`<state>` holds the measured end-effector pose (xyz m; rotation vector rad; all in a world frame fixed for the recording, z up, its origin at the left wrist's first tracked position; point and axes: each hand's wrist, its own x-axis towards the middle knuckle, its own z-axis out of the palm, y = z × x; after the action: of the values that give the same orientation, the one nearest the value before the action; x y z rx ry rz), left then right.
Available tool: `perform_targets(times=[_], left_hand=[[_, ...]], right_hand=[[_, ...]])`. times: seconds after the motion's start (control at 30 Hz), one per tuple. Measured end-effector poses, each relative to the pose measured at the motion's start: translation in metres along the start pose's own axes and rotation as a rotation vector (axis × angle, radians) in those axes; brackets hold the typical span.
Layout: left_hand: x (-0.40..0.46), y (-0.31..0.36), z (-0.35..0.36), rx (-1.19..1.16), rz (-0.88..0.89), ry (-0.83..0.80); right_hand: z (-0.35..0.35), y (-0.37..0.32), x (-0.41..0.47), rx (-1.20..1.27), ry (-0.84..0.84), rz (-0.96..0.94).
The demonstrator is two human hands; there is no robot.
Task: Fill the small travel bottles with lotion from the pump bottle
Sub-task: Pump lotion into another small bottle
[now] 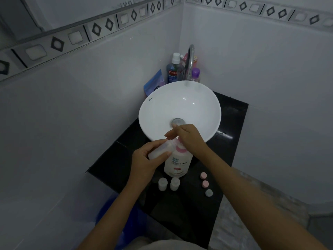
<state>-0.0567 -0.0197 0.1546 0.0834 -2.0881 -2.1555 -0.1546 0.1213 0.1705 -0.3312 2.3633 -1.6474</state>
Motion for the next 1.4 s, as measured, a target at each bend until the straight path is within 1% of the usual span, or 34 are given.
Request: perform_targets(times=[0.07, 0.2, 0.37, 0.43, 0.57, 0.8, 0.97, 1.13, 1.3, 1.4], left_hand=[[0.0, -0.003, 0.001, -0.017, -0.012, 0.007], [-0.003, -0.01, 0.001, -0.012, -0.042, -0.001], [-0.001, -0.001, 0.0, -0.032, -0.023, -0.003], [0.001, 0.002, -0.001, -0.018, -0.007, -0.001], [0.001, -0.001, 0.0, -0.029, -0.02, 0.0], [-0.002, -0.01, -0.001, -0.039, -0.072, 0.007], [0.0, 0.001, -0.001, 0.005, -0.01, -0.015], [0.001, 0.0, 0.0, 0.021, 0.003, -0.012], [-0.002, -0.011, 0.0, 0.008, -0.046, 0.01], [-0.003, -0.007, 0.0, -0.021, -0.045, 0.005]], right_hand=[[0.003, 0.004, 0.0, 0.001, 0.024, 0.02], [0.007, 0.015, -0.003, -0.018, -0.01, 0.038], [-0.002, -0.001, 0.0, -0.011, -0.081, 0.012], [-0.004, -0.006, 0.0, 0.019, -0.065, -0.008], [0.001, 0.002, -0.001, 0.028, 0.026, 0.009], [0.008, 0.013, -0.004, -0.01, -0.003, 0.035], [-0.005, -0.005, -0.002, 0.018, -0.053, -0.008], [0.002, 0.002, -0.003, 0.02, 0.035, 0.003], [0.009, 0.016, -0.005, 0.01, 0.013, 0.047], [0.005, 0.009, -0.003, -0.036, -0.019, 0.033]])
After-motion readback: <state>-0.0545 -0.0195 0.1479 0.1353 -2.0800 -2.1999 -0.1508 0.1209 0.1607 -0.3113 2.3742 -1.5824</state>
